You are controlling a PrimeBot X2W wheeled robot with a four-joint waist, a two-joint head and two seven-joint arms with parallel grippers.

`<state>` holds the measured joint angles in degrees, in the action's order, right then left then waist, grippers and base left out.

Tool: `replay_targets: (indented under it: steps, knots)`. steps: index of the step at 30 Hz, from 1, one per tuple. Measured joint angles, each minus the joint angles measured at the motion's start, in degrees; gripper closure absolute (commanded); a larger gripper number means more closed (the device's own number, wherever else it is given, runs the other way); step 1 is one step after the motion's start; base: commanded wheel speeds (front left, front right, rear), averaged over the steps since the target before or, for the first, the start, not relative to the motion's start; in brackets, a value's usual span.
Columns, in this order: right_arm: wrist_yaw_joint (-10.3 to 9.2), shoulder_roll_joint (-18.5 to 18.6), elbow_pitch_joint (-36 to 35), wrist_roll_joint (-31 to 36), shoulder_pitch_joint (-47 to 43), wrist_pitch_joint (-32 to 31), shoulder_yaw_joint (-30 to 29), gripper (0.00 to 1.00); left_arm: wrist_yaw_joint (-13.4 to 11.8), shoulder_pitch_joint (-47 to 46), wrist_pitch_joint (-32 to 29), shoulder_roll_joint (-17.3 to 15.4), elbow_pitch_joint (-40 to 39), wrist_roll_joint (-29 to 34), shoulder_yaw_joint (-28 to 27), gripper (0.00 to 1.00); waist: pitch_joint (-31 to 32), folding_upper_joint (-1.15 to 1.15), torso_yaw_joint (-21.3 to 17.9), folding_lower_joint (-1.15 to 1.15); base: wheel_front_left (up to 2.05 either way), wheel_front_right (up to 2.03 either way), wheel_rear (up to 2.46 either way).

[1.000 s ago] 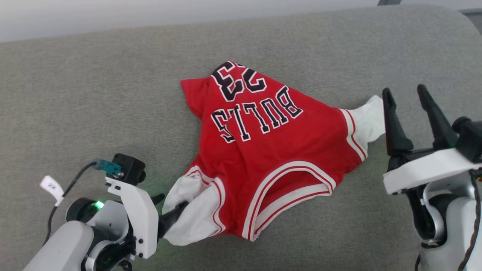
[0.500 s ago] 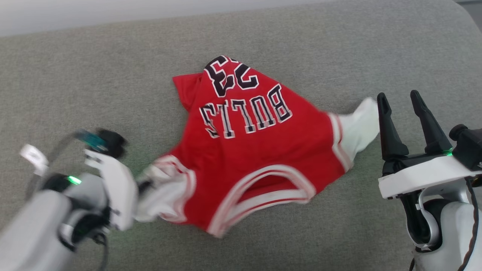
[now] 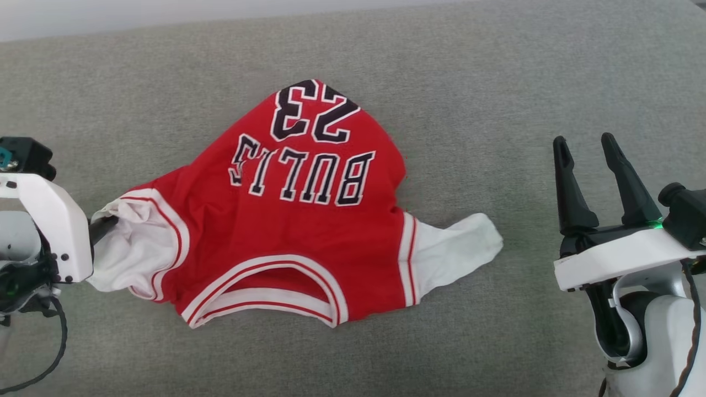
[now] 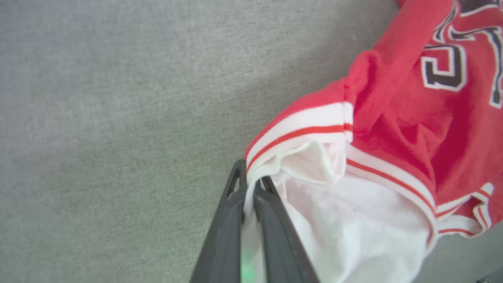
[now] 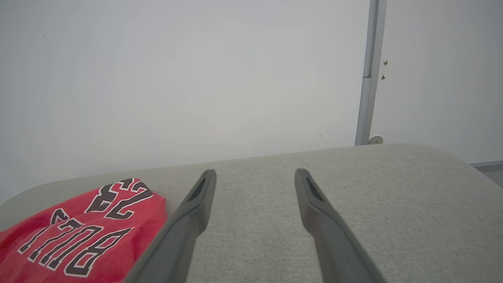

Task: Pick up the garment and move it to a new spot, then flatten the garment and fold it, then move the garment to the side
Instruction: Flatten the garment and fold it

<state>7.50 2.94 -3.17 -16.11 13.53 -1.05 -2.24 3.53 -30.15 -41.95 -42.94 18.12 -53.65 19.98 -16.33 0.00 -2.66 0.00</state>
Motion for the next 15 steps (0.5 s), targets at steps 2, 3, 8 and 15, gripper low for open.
replay_targets:
  steps: [2, 3, 8, 15]
  knots:
    - [0.0, 0.0, 0.1, -0.1, 0.0, 0.0, 0.1, 0.0, -0.1, -0.5, -0.2, 0.2, 1.6, 0.0, 0.0, 0.0, 0.1, 0.0, 0.3, 0.0, 0.0, 0.0, 0.0]
    - [0.0, 0.0, 0.1, -0.1, 0.1, 0.0, 0.1, 0.0, -0.1, -1.0, -0.4, 0.1, 2.2, -0.1, -0.1, 0.0, 0.0, 0.0, 0.4, 0.0, 0.0, 0.0, 0.0]
    - [0.0, 0.0, -0.1, 0.0, 0.3, -0.4, 0.1, 0.0, -0.5, -3.2, -0.9, -0.3, 2.6, -0.3, -0.7, 0.0, 0.1, 0.0, 0.7, 0.0, 0.0, 0.0, 0.0]
    - [0.0, 0.0, -0.8, 0.0, 0.0, -0.7, -0.2, 0.0, -2.7, -2.6, -4.7, -1.7, -0.9, -1.7, -0.9, 0.0, 0.5, 0.0, 1.0, 0.0, 0.0, 0.0, 0.0]
